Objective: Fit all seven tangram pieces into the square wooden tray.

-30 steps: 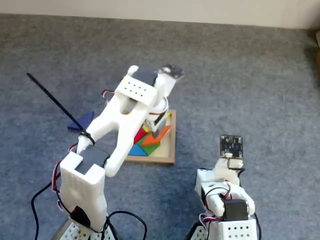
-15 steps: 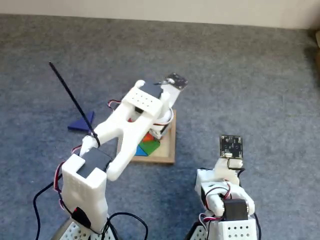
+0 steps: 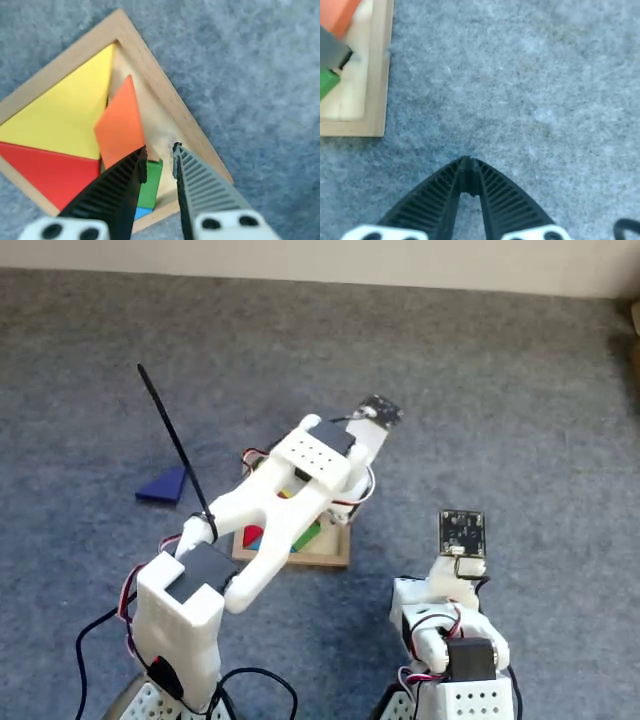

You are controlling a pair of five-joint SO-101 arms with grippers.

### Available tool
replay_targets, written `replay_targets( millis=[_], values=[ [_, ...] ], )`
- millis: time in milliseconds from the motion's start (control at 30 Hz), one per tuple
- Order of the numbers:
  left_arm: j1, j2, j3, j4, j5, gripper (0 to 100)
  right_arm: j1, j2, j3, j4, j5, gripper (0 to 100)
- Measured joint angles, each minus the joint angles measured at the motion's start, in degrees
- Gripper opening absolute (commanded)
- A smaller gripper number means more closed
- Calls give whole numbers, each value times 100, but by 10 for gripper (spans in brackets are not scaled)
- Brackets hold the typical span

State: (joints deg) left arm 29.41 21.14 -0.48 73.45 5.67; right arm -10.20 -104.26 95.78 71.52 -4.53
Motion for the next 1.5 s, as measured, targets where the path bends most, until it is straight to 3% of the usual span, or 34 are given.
replay_targets(
  millis=[200,400,833,1133,1500],
  values=[
    [35,-88,-44,0,9,98,0,0,0,0,0,5],
    [-26,-510,-536,712,-9,98,0,0,0,0,0,5],
    [-1222,-527,26,703,-633,98,0,0,0,0,0,5],
    [-1178,-527,967,-158,-651,98,0,0,0,0,0,5],
    [-413,-527,1020,-246,-651,98,0,0,0,0,0,5]
  ],
)
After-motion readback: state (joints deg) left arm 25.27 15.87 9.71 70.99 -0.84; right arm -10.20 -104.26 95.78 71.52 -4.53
